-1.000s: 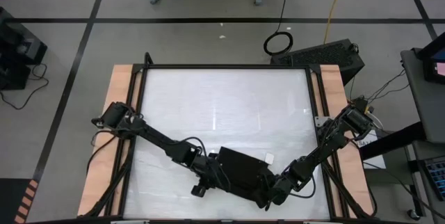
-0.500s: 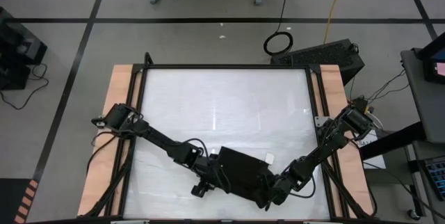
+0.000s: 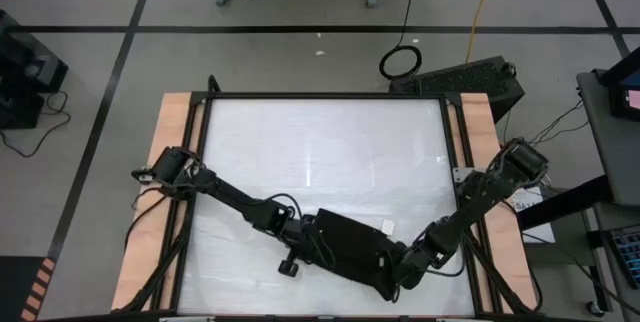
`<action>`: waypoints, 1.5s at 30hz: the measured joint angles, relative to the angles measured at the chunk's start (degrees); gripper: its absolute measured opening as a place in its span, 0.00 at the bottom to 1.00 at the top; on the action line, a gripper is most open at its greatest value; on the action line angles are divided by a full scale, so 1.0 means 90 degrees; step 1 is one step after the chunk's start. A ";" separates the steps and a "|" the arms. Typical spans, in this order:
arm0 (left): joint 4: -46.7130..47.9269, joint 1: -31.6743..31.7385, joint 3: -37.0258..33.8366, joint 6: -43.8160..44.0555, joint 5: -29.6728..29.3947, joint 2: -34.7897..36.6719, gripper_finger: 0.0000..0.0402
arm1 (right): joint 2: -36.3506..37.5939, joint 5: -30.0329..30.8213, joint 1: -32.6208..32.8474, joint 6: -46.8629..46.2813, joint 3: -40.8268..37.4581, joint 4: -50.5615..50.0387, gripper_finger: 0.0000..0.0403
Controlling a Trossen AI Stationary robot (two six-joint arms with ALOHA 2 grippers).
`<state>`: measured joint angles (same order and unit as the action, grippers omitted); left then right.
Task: Roll towel
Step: Roll the black towel
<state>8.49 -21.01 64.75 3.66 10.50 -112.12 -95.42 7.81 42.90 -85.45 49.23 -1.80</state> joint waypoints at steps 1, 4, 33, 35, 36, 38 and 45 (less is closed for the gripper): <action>0.0000 0.0005 0.0000 0.0000 0.0000 0.0000 0.04 | 0.0158 0.0002 0.0010 0.0094 0.0000 -0.0140 0.22; 0.0000 0.0017 -0.0002 -0.0005 0.0012 0.0000 0.05 | 0.0663 0.0239 0.0089 0.0472 0.0007 -0.0517 0.29; -0.0018 0.0204 -0.0010 0.0055 0.0495 -0.0010 0.03 | -0.0982 0.0616 0.0103 0.6570 0.1919 -0.1767 0.43; -0.0002 0.0204 -0.0010 0.0053 0.0495 -0.0010 0.03 | -0.1026 0.0602 0.0069 0.6393 0.1919 -0.2111 0.42; 0.0003 0.0204 -0.0010 0.0055 0.0495 -0.0010 0.03 | -0.1027 0.0605 0.0060 0.6295 0.1919 -0.2275 0.42; 0.0012 0.0201 -0.0010 0.0054 0.0495 -0.0010 0.04 | -0.1027 0.0616 0.0064 0.6134 0.1912 -0.2516 0.42; 0.0044 0.0201 -0.0010 0.0056 0.0498 -0.0010 0.04 | -0.1085 0.0397 0.0075 0.5982 0.1861 -0.2626 0.45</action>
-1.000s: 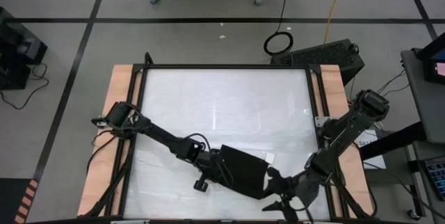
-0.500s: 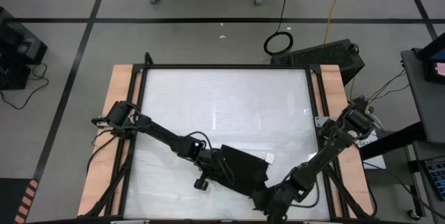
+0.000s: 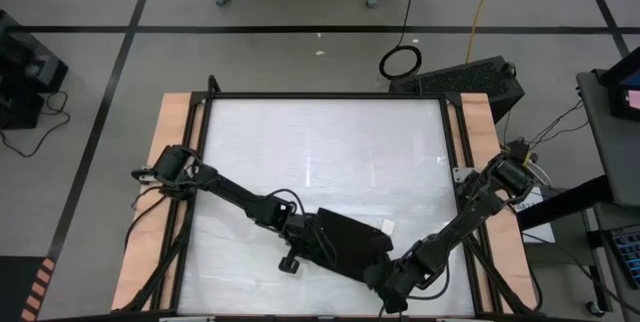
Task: Roll towel
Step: Roll the black towel
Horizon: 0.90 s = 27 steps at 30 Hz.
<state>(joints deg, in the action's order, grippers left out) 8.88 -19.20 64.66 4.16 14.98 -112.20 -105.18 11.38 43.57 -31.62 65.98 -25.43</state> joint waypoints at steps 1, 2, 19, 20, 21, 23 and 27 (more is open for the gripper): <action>0.0000 0.0000 0.0000 -0.0002 0.0000 0.0000 0.04 | -0.0003 -0.0017 0.0000 -0.0051 -0.0054 0.0023 0.46; 0.0000 0.0000 0.0000 -0.0002 0.0003 0.0000 0.04 | 0.0001 -0.0049 -0.0002 -0.0132 -0.0115 0.0066 0.47; -0.0049 -0.0004 -0.0002 -0.0002 0.0022 0.0000 0.10 | 0.0002 -0.0060 0.0000 -0.0610 -0.0477 0.0446 0.53; -0.0052 -0.0005 -0.0002 -0.0002 0.0022 0.0000 0.13 | 0.0002 -0.0046 0.0000 -0.0668 -0.0530 0.0464 0.53; -0.0056 -0.0005 -0.0002 -0.0002 0.0022 0.0000 0.16 | 0.0002 -0.0041 -0.0002 -0.0750 -0.0588 0.0504 0.53; -0.0068 -0.0005 -0.0002 -0.0005 0.0082 0.0000 0.24 | 0.0007 -0.0017 0.0000 -0.0958 -0.0710 0.0589 0.53; -0.0067 0.0000 -0.0002 -0.0007 0.0629 0.0000 0.38 | 0.0021 0.0100 0.0002 -0.1384 -0.0840 0.0728 0.53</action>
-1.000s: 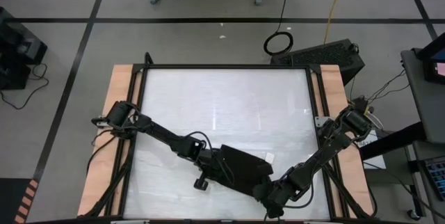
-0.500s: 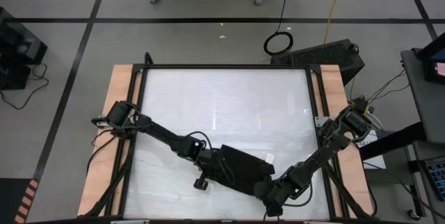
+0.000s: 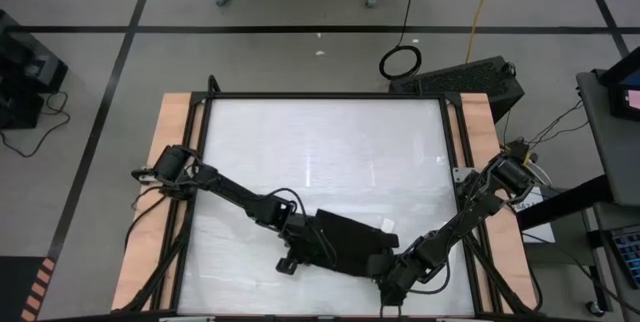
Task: Roll towel
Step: Roll the black towel
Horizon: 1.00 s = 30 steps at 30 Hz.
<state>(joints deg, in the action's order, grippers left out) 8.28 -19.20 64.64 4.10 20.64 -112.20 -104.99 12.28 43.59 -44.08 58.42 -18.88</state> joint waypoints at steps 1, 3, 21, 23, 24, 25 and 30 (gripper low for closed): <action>0.0011 -0.0002 0.0000 -0.0002 0.0104 0.0000 0.41 | 0.0000 0.0085 0.0007 -0.0087 -0.0007 -0.0007 0.52; 0.0021 -0.0005 0.0000 -0.0005 0.0216 0.0000 0.45 | -0.0002 0.0256 0.0008 -0.0190 -0.0012 -0.0010 0.50; 0.0296 -0.0298 0.0010 -0.0156 -0.1205 0.0011 0.23 | -0.0005 0.0504 0.0118 -0.2126 -0.0013 -0.0190 0.06; 0.0305 -0.0310 0.0010 -0.0028 -0.1180 0.0010 0.11 | -0.0012 0.0504 0.0193 -0.2279 -0.0013 -0.0091 0.06; 0.0288 -0.0312 0.0010 0.0015 -0.1068 0.0010 0.06 | -0.0014 0.0504 0.0238 -0.2372 -0.0015 -0.0052 0.07; 0.0256 -0.0317 0.0010 0.0111 -0.0879 0.0018 0.04 | -0.0015 0.0504 0.0283 -0.2459 -0.0017 0.0019 0.08; -0.0250 -0.0255 0.0001 0.0985 0.0510 0.0029 0.04 | -0.0022 0.0464 0.0527 -0.2722 -0.0023 0.0503 0.09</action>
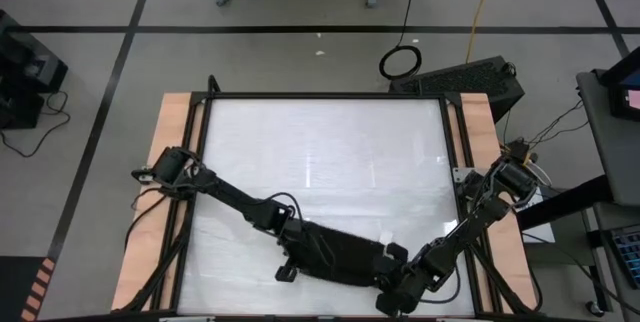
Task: Roll towel
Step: Roll the black towel
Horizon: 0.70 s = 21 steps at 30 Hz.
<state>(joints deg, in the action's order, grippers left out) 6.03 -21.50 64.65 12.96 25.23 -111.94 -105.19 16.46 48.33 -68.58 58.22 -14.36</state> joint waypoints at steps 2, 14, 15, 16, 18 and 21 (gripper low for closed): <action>-0.0318 0.0055 -0.0003 0.0507 0.0614 0.0000 0.04 | 0.0019 -0.0030 0.0079 -0.0064 0.0002 0.0158 0.08; -0.0629 0.0599 0.0002 0.3127 0.1760 -0.0235 0.04 | 0.0078 -0.0545 0.0135 -0.1061 0.0005 0.0348 0.09; -0.0634 0.0623 0.0004 0.3246 0.1780 -0.0274 0.04 | 0.0078 -0.0610 0.0118 -0.1231 0.0005 0.0352 0.09; -0.0631 0.0642 0.0005 0.3334 0.1797 -0.0321 0.04 | 0.0078 -0.0665 0.0110 -0.1410 0.0004 0.0378 0.09; -0.0655 0.0644 0.0009 0.3488 0.1814 -0.0408 0.04 | 0.0078 -0.0771 0.0088 -0.1679 0.0002 0.0458 0.09; -0.0656 0.0627 0.0009 0.3669 0.1814 -0.0486 0.04 | 0.0078 -0.0774 0.0085 -0.1891 0.0002 0.0550 0.09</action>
<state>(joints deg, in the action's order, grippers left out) 0.12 -15.86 64.73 45.98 41.56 -116.31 -104.49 9.50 49.10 -85.60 58.24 -9.40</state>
